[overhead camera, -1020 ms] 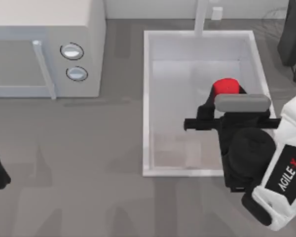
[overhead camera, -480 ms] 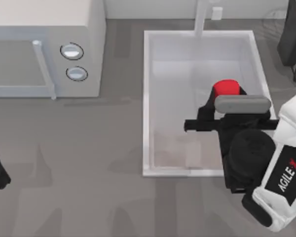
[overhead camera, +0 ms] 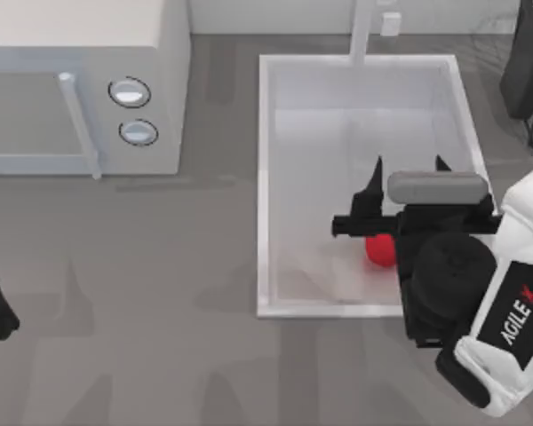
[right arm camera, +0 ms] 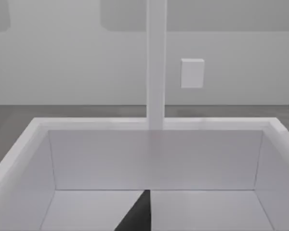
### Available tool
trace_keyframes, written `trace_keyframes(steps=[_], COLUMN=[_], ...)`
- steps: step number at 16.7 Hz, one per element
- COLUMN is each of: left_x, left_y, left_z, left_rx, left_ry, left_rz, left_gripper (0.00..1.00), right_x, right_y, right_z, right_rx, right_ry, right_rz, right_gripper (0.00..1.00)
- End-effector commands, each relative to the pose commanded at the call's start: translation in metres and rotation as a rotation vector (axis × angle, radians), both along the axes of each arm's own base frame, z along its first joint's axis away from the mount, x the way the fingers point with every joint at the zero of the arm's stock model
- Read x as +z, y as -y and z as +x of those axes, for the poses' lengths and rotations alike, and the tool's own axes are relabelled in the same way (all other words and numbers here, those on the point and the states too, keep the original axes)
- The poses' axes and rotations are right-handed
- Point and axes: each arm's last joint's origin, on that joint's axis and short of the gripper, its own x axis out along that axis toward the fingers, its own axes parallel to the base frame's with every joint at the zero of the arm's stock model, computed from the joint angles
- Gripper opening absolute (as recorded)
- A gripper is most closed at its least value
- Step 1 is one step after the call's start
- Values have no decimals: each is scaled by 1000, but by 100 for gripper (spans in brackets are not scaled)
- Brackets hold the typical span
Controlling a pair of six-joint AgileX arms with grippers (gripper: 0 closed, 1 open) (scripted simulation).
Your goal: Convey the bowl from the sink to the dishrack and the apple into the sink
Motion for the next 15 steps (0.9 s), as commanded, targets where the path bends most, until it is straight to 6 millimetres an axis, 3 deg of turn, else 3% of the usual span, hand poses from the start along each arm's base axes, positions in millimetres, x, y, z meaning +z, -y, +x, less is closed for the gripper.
trace_keyframes(steps=[2, 11, 15], left_x=[0, 0, 0], left_y=[0, 0, 0], left_z=[0, 0, 0], left_rx=[0, 0, 0], left_ry=[0, 0, 0], left_rz=[0, 0, 0], left_gripper=[100, 100, 100], right_x=[0, 0, 13], right_y=[0, 0, 23], right_z=[0, 0, 3], right_rx=[0, 0, -12], right_ry=[0, 1, -44], right_rz=[0, 1, -29], right_gripper=[100, 100, 100])
